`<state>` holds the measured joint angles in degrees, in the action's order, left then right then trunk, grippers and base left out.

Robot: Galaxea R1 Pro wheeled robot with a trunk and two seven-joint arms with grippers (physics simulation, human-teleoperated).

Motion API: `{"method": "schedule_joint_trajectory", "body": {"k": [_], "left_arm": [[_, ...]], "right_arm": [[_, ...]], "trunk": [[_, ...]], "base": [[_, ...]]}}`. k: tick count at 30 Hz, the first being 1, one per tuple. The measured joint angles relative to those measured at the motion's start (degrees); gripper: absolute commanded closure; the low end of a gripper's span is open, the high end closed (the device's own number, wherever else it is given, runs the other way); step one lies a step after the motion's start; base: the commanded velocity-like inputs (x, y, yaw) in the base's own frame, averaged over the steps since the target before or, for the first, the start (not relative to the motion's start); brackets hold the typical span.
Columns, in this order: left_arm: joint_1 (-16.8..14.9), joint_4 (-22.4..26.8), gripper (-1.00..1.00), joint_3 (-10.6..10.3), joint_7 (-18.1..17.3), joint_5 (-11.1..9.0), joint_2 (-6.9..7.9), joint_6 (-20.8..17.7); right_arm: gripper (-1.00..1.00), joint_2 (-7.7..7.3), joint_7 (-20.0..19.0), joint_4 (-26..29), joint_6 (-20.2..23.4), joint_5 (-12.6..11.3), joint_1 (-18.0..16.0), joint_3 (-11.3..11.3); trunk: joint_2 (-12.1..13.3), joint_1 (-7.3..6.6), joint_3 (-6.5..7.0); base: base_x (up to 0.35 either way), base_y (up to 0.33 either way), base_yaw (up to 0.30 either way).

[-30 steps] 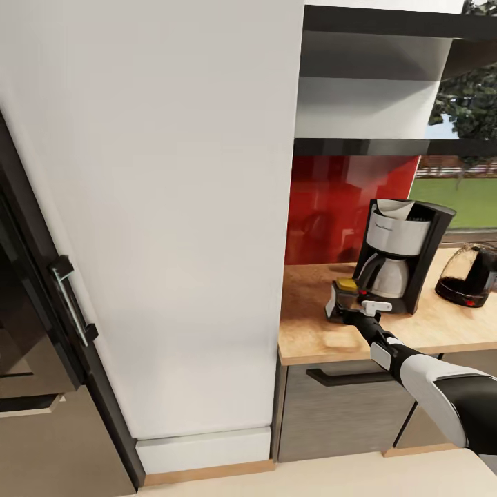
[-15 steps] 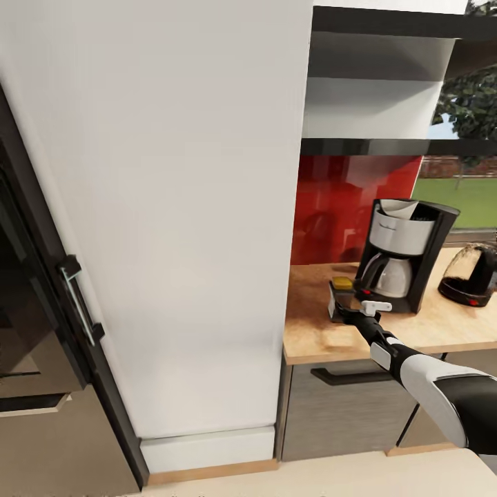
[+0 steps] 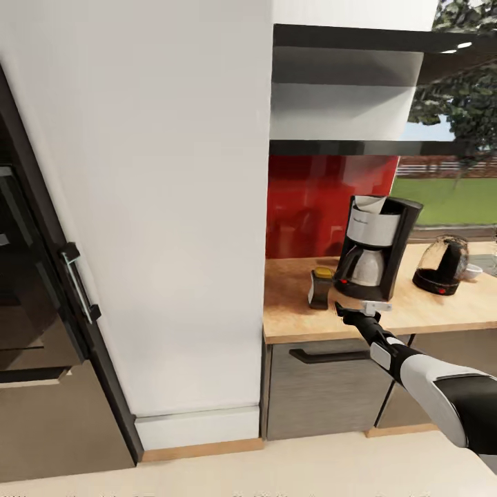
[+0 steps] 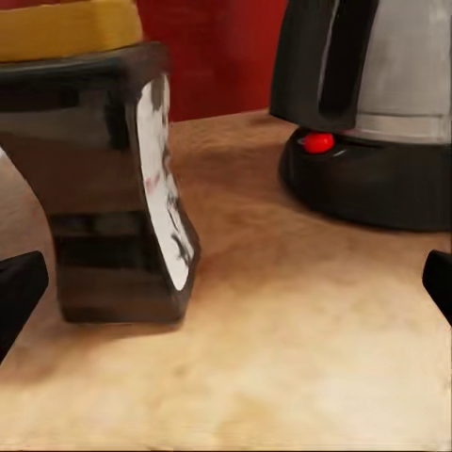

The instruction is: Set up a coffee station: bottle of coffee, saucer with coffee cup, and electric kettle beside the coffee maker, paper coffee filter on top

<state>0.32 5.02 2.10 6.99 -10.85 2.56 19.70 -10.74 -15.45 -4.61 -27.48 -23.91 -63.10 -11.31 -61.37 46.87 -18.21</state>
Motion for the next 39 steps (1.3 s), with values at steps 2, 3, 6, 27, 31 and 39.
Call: {"method": "schedule_joint_trajectory", "body": {"k": [2,3,6,27,31,39], "left_arm": [[-0.03,-0.01,-1.00,0.01,0.00,0.00,0.00,0.00],[-0.03,-0.01,-1.00,0.01,0.00,0.00,0.00,0.00],[-0.01,-0.03,-1.00,0.01,0.00,0.01,0.00,-0.01],[0.05,-0.71,-1.00,0.02,0.27,-0.39,-0.64,-2.44],[0.09,-0.72,-1.00,0.06,0.28,-0.46,-0.88,-3.22],[0.10,-1.01,-1.00,-0.04,0.09,-0.37,-1.57,-2.89]], "right_arm": [[-1.00,0.01,0.03,0.00,-0.01,0.01,0.00,-0.01],[-1.00,0.01,0.04,0.00,0.00,0.01,0.00,-0.01],[-1.00,0.00,0.05,0.00,-0.01,0.01,0.00,-0.01],[-1.00,0.00,-0.47,0.02,0.72,0.33,0.08,-0.05],[-1.00,-0.01,-0.46,0.03,0.72,0.17,0.09,0.00],[-1.00,-0.20,0.24,0.11,0.78,-0.24,0.10,0.38]], "trunk": [[0.00,-0.01,0.00],[-0.01,-0.01,0.00],[0.00,-0.01,0.00],[0.01,-0.01,0.00],[0.00,-0.02,0.00],[0.00,-0.02,0.00]], "base": [[-0.029,-0.274,0.000],[-0.010,-0.280,-0.043],[-0.004,-0.284,-0.174],[0.014,-0.245,-0.185],[0.000,0.000,0.000],[0.095,0.000,0.000]]}}
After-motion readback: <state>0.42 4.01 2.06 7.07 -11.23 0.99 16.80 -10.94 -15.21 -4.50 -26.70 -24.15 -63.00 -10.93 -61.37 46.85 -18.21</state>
